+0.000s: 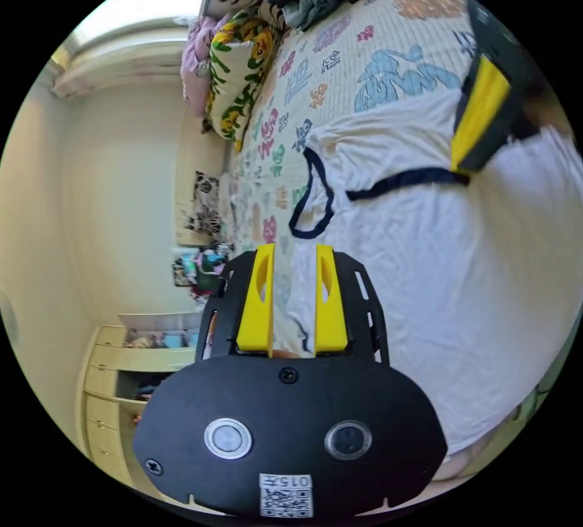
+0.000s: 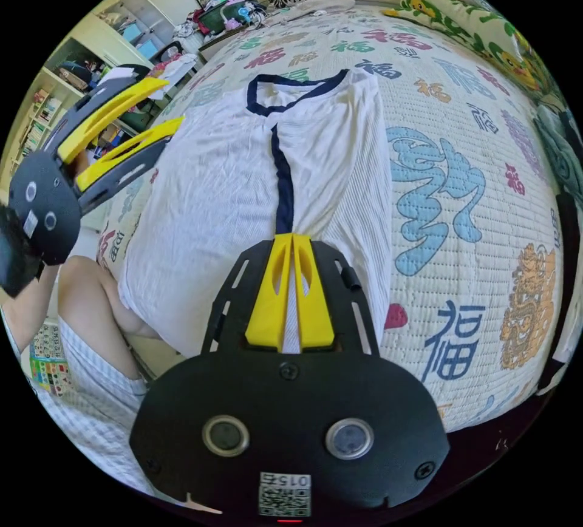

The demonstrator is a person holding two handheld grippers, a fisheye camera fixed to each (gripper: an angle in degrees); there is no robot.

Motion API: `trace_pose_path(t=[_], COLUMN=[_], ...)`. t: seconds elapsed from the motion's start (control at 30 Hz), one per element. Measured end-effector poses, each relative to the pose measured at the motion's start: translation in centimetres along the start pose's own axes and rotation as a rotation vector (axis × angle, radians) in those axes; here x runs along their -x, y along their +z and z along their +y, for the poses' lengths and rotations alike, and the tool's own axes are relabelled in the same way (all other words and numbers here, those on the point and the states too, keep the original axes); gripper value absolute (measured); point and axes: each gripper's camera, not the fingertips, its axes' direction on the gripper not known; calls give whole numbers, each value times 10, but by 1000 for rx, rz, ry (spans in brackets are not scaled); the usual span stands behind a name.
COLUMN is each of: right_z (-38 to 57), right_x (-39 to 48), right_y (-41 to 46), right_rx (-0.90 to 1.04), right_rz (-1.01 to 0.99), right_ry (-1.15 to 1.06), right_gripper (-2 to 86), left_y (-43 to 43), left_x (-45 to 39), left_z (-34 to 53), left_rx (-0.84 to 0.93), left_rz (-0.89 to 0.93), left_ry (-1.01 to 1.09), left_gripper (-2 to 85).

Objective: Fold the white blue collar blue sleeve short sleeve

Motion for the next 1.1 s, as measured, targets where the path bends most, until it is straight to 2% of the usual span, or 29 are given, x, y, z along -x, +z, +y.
trace_pose_path(t=[0.17, 0.27, 0.33, 0.5, 0.6, 0.77, 1.1], right_z=[-27, -49, -68, -136, -176, -242, -343], right_x=[47, 82, 107, 179, 224, 295, 407], right_y=[-13, -33, -45, -57, -50, -34, 31], right_rx=[58, 13, -35, -48, -21, 1, 298], right_rz=[116, 240, 253, 208, 154, 93, 130], right_ry=[18, 13, -39, -163, -228, -372, -473], right_gripper=[-8, -10, -10, -10, -10, -10, 34], left_y=[-3, 9, 23, 48, 58, 82, 105], left_x=[0, 9, 14, 32, 64, 86, 153], left_z=[71, 114, 142, 180, 199, 234, 299], left_rx=[67, 148, 201, 268, 237, 282, 282], left_rz=[-78, -40, 2, 63, 102, 205, 333], left_ry=[-5, -129, -227, -366, -487, -557, -664], left_gripper=[100, 103, 105, 106, 105, 101, 99])
